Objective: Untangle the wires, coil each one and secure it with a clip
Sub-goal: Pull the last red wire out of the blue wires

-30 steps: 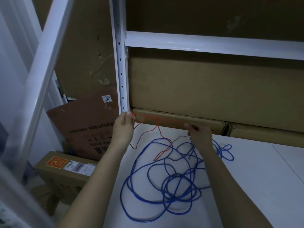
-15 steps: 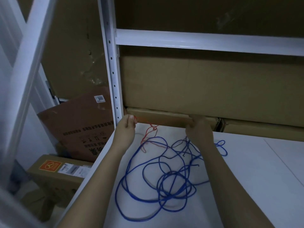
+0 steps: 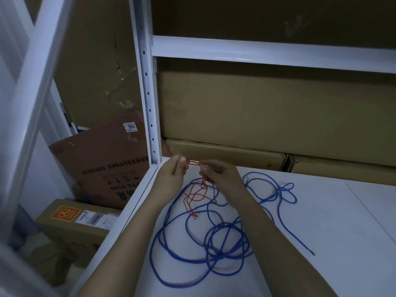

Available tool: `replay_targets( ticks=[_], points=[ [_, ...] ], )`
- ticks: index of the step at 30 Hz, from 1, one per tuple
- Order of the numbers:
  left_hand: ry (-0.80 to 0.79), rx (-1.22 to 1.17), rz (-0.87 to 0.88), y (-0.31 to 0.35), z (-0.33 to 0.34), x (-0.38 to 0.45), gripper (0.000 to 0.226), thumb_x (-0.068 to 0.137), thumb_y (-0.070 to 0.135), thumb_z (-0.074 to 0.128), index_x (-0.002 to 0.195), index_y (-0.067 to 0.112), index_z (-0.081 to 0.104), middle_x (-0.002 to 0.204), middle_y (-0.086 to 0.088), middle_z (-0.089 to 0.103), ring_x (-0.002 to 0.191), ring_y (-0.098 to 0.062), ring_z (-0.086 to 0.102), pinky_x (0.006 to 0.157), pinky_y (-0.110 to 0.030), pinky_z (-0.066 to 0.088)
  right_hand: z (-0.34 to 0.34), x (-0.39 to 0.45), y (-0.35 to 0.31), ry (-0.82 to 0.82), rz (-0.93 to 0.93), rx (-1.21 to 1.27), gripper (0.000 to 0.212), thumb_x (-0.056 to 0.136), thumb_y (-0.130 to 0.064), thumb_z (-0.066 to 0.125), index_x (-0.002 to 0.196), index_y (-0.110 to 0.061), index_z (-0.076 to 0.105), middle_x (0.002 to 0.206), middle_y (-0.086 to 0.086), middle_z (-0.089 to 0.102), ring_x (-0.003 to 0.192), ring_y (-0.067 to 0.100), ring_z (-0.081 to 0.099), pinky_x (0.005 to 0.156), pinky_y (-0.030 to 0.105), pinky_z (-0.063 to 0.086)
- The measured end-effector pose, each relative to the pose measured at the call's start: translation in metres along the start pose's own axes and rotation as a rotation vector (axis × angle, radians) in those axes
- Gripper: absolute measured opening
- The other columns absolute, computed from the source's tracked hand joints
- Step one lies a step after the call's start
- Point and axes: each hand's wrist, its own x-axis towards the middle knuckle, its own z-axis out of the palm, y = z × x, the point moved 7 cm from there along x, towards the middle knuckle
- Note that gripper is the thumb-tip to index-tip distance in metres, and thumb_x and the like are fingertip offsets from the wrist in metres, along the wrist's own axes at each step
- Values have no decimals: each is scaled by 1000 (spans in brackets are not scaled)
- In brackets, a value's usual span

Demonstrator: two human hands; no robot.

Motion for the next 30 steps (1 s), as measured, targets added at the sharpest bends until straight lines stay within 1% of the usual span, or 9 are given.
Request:
replay_targets(
  ticks=[4, 9, 16, 19, 22, 24, 27, 29, 30],
  points=[
    [93, 46, -36, -10, -7, -4, 35, 104, 21, 34, 71, 22, 45, 65, 4, 43, 61, -10, 40, 60, -28, 33, -30, 7, 5, 318, 38, 165, 13, 90, -1, 61, 96, -10, 68, 81, 3, 69, 70, 11, 67, 73, 25, 57],
    [211, 45, -73, -9, -12, -5, 33, 104, 19, 34, 73, 18, 47, 65, 1, 44, 62, -11, 41, 59, -29, 32, -59, 11, 4, 536, -41, -141, 14, 93, -8, 59, 105, -9, 66, 81, 11, 67, 75, 27, 66, 77, 44, 56],
    [320, 44, -120, -6, -20, 2, 29, 104, 19, 32, 84, 8, 50, 72, 4, 47, 71, -17, 44, 64, -29, 31, -94, 11, 19, 680, 196, 109, 17, 91, -5, 56, 106, -5, 62, 76, 10, 58, 64, 18, 53, 65, 33, 54],
    [344, 90, -103, -4, -40, 9, 30, 104, 20, 31, 83, 9, 50, 71, 3, 48, 66, -15, 44, 64, -30, 32, -109, 3, 25, 549, 296, 85, 8, 94, -7, 56, 99, -1, 58, 71, 13, 52, 58, 19, 46, 50, 25, 48],
    [380, 79, -156, -9, -44, 14, 35, 104, 21, 30, 74, 17, 46, 71, 2, 47, 67, -17, 44, 66, -32, 35, -109, -2, 27, 403, 345, -8, 13, 90, -20, 67, 97, -8, 64, 77, 9, 62, 58, 16, 53, 49, 22, 46],
    [416, 27, -222, -18, -43, 16, 34, 104, 21, 29, 76, 15, 47, 73, 0, 48, 73, -22, 46, 69, -32, 36, -100, -1, 30, 360, 336, 228, 14, 93, -19, 63, 102, -9, 61, 76, 4, 65, 62, 13, 59, 54, 22, 50],
    [434, -10, -319, -34, -40, 16, 31, 104, 21, 29, 86, 8, 51, 83, -7, 52, 80, -26, 48, 71, -32, 36, -82, -1, 30, 241, 280, 798, 10, 100, -10, 44, 94, -10, 52, 50, -1, 49, 55, 12, 56, 57, 22, 54],
    [438, 6, -363, -41, -41, 14, 32, 104, 22, 29, 90, 7, 53, 89, -12, 55, 87, -30, 52, 73, -34, 38, -72, -7, 22, 80, 265, 850, 23, 100, -7, 40, 80, -12, 50, 43, -4, 31, 43, 9, 34, 46, 21, 43],
    [449, 21, -377, -44, -44, 13, 32, 104, 21, 29, 93, 5, 54, 93, -16, 57, 91, -33, 54, 75, -35, 39, -70, -11, 15, 16, 245, 713, 25, 98, -5, 41, 77, -12, 52, 42, -5, 27, 40, 9, 27, 43, 21, 34]
  ],
)
